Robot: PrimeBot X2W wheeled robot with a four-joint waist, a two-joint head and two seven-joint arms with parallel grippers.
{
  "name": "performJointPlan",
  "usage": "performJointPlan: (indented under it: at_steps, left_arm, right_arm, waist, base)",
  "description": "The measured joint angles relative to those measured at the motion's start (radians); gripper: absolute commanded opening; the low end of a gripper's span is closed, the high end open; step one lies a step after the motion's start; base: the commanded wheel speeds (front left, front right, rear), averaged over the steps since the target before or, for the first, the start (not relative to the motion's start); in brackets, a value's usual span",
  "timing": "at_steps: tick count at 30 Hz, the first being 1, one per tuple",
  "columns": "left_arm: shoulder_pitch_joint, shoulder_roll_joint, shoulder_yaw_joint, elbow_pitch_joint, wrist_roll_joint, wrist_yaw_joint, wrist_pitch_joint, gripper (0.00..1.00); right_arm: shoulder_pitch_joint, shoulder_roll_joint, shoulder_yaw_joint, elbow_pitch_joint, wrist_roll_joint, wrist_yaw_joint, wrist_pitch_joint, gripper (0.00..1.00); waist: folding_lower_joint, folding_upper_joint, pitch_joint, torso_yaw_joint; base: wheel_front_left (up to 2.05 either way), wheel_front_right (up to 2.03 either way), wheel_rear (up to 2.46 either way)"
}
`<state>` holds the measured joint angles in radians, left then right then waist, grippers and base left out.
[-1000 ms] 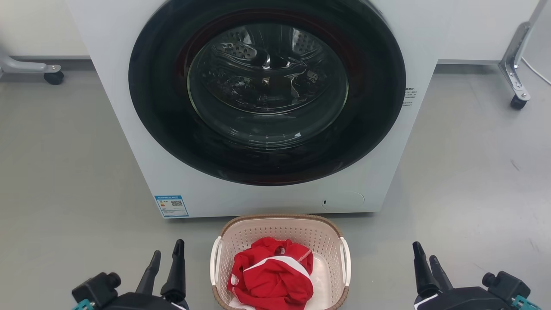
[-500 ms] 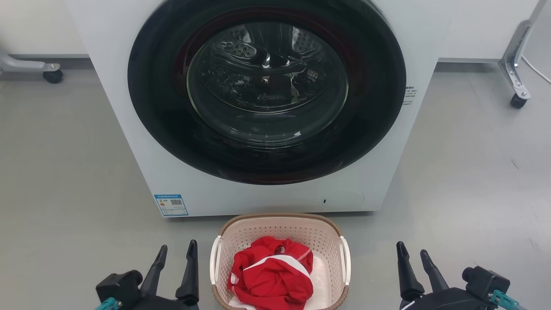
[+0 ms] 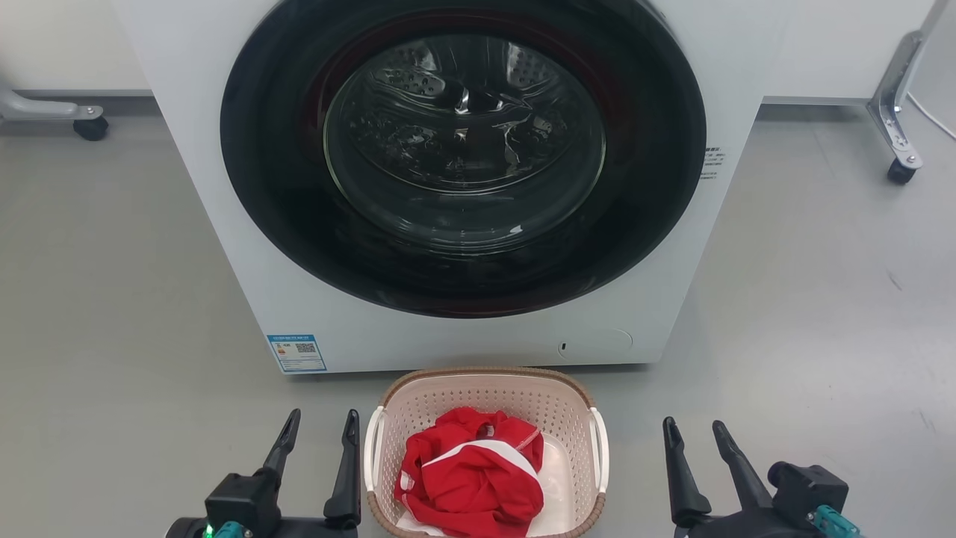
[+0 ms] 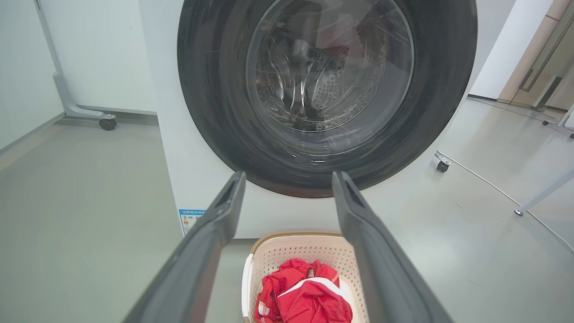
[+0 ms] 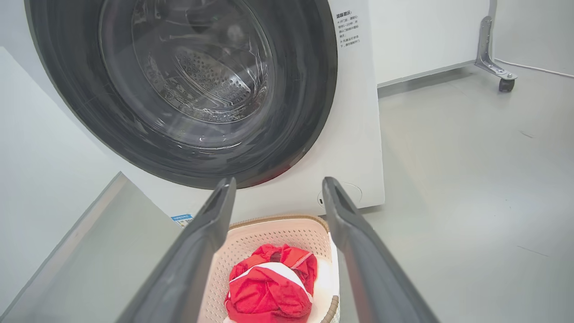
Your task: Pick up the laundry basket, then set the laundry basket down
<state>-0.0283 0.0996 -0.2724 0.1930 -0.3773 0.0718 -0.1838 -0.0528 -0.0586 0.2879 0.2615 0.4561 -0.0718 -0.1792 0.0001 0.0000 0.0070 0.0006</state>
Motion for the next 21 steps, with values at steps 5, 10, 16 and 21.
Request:
performJointPlan:
  at_steps: [5,10,16,21]
  left_arm:
    - [0.0,-0.001,-0.005,-0.003,0.062,0.012,-0.017,1.0]
    - [0.0,-0.003,-0.012,-0.009,0.122,0.025,-0.036,1.0]
    - [0.0,-0.005,-0.021,-0.025,0.212,0.044,-0.061,1.0]
    - [0.0,-0.006,-0.021,-0.035,0.231,0.044,-0.069,1.0]
  right_arm:
    - [0.0,-0.001,0.016,-0.004,-0.071,-0.014,-0.021,1.0]
    - [0.0,-0.001,0.025,-0.017,-0.14,-0.026,-0.038,1.0]
    - [0.0,-0.001,0.038,-0.037,-0.228,-0.044,-0.065,1.0]
    - [0.0,-0.001,0.039,-0.051,-0.262,-0.051,-0.07,1.0]
  waist:
    - [0.0,0.0,0.003,0.0]
    - [0.0,0.0,0.007,-0.001]
    - [0.0,0.0,0.011,-0.002]
    - [0.0,0.0,0.014,-0.002]
  base:
    - [0.0,0.0,0.0]
    - [0.0,0.0,0.0]
    - [0.0,0.0,0.0]
    - [0.0,0.0,0.0]
